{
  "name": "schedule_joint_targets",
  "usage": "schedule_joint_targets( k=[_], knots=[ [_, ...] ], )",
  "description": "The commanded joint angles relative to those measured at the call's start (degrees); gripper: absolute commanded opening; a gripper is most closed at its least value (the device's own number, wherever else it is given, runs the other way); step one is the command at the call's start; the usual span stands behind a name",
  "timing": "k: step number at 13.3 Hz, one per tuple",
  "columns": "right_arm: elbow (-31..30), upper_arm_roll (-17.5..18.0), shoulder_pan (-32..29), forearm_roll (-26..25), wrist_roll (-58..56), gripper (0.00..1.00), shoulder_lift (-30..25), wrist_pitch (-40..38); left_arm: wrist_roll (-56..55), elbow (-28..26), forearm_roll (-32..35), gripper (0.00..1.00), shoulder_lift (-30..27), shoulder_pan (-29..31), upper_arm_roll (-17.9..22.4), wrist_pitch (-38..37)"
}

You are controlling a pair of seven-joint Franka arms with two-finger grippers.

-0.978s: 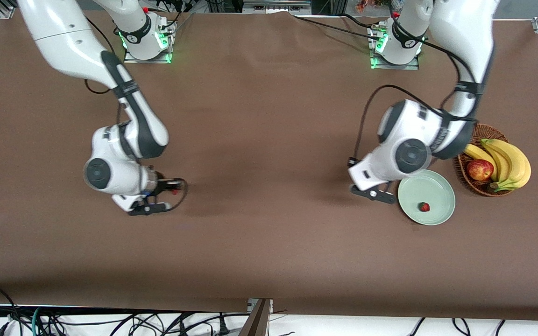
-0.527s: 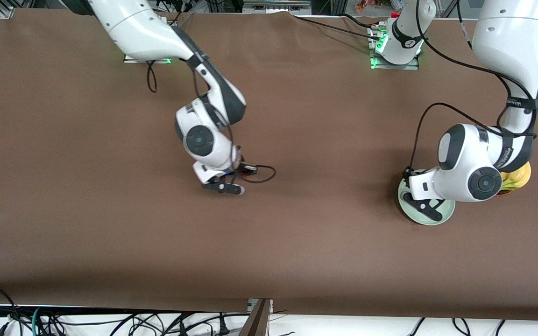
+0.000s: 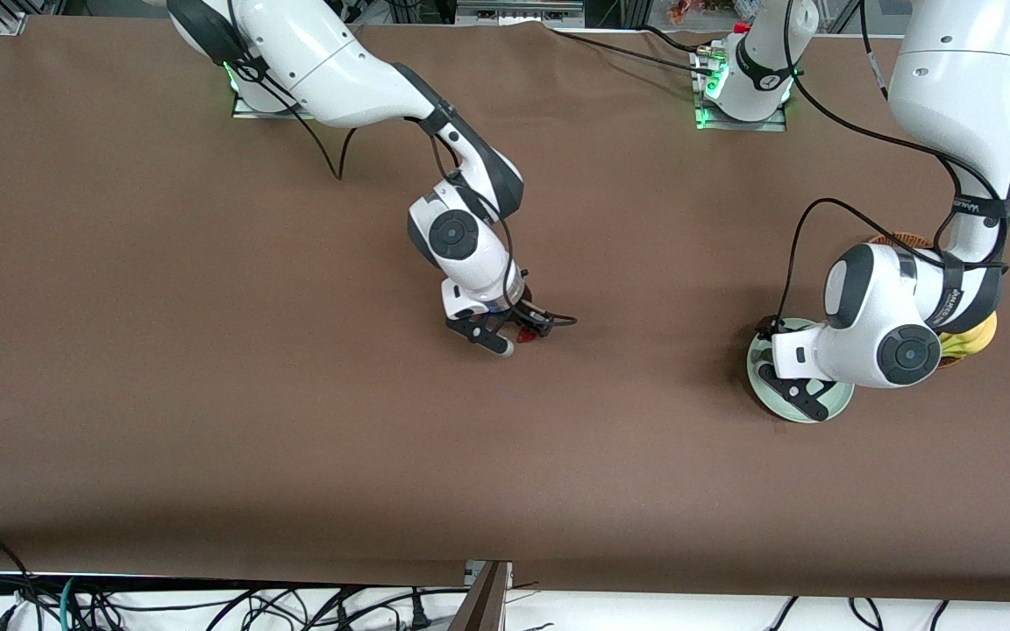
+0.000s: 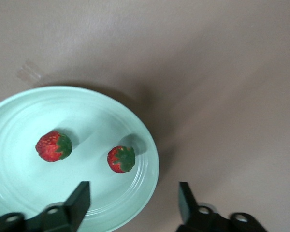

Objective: Collect all strawberries into plate
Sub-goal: 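Set the third strawberry down midway with the right gripper while the left grasps it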

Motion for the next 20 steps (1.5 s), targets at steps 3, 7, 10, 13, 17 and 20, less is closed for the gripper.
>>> schedule_joint_targets(
  k=[3,7,10,13,17,20],
  knots=[
    [2.6,-1.1,-0.9,0.3,2.6,0.9,-0.6,-0.8,-12.9,1.9,-1.0,1.0,-1.4,-0.4,-6.0,-4.3],
    [2.5,-1.0,-7.1,0.3,-9.2,0.99,-4.8,-12.2,-31.5,1.5,-17.6,1.0,0.1,-2.0,-9.0,-3.2],
    [1.8,-1.8,-10.9,0.1,-19.4,1.0,-7.9,-19.5,-40.3,1.3,-19.5,1.0,1.8,-9.1,-8.9,5.3],
    [0.1,-6.4,-14.5,0.4,-28.7,1.0,-10.7,-27.8,-56.8,1.1,-19.0,1.0,5.6,-16.2,-8.9,17.1],
    [0.1,-7.4,-20.2,0.6,-39.8,1.0,-12.5,-30.3,-77.1,1.3,-12.8,1.0,9.4,-28.3,-4.2,29.7],
    [-0.6,-7.8,-20.3,0.3,-40.9,1.0,-15.7,-32.0,-80.8,1.8,-7.0,1.0,10.7,-33.8,0.7,30.7]
  ],
)
